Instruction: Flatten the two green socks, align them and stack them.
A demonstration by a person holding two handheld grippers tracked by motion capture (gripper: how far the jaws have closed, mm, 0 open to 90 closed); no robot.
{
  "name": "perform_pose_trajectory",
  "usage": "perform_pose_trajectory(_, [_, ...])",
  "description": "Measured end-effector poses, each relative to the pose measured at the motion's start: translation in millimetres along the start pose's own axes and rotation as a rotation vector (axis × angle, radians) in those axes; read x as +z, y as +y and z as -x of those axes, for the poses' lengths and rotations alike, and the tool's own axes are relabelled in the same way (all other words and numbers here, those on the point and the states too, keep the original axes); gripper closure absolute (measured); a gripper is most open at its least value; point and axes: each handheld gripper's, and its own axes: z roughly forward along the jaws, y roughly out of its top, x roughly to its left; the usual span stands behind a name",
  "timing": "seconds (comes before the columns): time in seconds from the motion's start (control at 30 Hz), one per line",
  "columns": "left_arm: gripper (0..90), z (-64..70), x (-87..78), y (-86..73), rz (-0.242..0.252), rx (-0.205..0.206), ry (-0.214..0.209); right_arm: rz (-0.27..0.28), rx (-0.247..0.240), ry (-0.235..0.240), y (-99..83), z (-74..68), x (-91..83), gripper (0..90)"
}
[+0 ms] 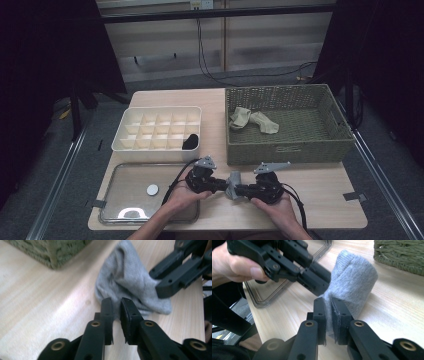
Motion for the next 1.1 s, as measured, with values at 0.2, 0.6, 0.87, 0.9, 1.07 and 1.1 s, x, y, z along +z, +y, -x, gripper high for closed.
perform_pose_trajectory(0.2, [84.7,-0.5,0.3,-1.3,-0.013,0.012,0.009,0.009,0.011,-0.005,1.8,-1.2,8.4,82.3])
perform_pose_trajectory(0.6, [65.2,-4.3,-14.6,10.8,0.084,-0.020,-0.008,-0.013,-0.011,-0.005,2.0,-0.2,17.9,83.2])
perform_pose_trajectory(0.87, [49.0,-5.5,-7.9,27.2,0.072,-0.016,0.001,-0.045,-0.066,0.018,0.7,-8.0,19.6,83.2])
perform_pose_trajectory(0.9, [48.8,-6.5,-5.8,26.7,0.072,-0.022,0.007,-0.046,-0.065,0.019,0.6,-8.4,19.5,83.2])
perform_pose_trajectory(1.07, [47.8,-11.5,-4.8,18.8,0.036,-0.024,0.012,-0.056,-0.089,0.016,-0.4,-10.2,18.3,83.2])
perform_pose_trajectory(1.1, [47.7,-12.1,-5.1,17.4,0.017,-0.025,0.010,-0.059,-0.088,0.012,-0.9,-11.0,17.8,83.2])
